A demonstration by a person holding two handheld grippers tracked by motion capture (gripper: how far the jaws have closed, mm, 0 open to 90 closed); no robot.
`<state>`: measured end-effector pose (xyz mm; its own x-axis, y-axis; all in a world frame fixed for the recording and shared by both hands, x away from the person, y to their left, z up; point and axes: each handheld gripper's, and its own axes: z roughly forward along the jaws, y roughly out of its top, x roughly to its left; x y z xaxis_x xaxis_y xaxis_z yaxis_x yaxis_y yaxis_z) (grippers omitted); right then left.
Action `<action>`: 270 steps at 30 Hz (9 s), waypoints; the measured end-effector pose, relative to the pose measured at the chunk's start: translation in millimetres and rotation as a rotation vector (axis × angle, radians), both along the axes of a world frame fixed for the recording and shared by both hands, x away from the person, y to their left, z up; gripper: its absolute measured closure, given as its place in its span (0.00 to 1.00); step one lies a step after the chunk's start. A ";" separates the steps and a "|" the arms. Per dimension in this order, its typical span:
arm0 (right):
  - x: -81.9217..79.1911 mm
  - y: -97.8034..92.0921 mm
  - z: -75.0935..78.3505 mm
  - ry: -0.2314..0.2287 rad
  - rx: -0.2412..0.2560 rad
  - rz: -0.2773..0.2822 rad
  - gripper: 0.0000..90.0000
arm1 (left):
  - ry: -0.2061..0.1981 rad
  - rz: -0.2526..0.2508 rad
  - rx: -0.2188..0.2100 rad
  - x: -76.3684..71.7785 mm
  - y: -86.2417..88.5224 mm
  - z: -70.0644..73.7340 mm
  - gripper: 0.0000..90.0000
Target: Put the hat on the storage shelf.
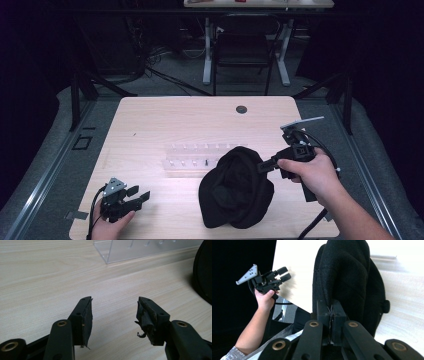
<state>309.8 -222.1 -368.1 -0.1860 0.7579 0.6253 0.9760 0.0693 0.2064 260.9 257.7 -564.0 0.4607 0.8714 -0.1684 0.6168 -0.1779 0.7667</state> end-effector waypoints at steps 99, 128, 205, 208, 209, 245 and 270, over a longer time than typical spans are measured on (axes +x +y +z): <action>63.2 13.7 99.2 -0.204 0.137 -0.107 0.98 | 0.014 -0.027 0.004 2.0 0.9 1.6 0.52; 89.3 45.0 85.4 -0.190 0.102 -0.098 0.98 | -0.008 -0.008 -0.023 1.7 5.0 2.5 0.51; 102.2 92.8 66.3 -0.172 0.230 -0.035 0.98 | -0.122 -0.311 -0.011 37.6 -109.3 84.3 0.60; 102.5 94.1 66.1 -0.171 0.233 -0.034 0.98 | -0.127 -0.327 -0.003 39.7 -117.9 88.8 0.61; 102.5 94.4 66.0 -0.172 0.232 -0.031 0.98 | -0.127 -0.334 0.004 40.6 -120.6 89.9 0.62; 95.9 92.8 79.7 -0.220 0.285 -0.029 0.84 | -0.194 -0.350 0.154 46.9 -150.2 87.0 0.94; 89.7 61.0 85.3 -0.251 0.250 -0.082 0.83 | -0.132 -0.291 0.167 47.8 -131.1 52.1 0.94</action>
<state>399.6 -161.1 -282.8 -0.3027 0.6061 0.7355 0.8929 -0.0896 0.4412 308.7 126.6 -512.0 0.7017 0.7112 0.0423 0.4198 -0.4607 0.7820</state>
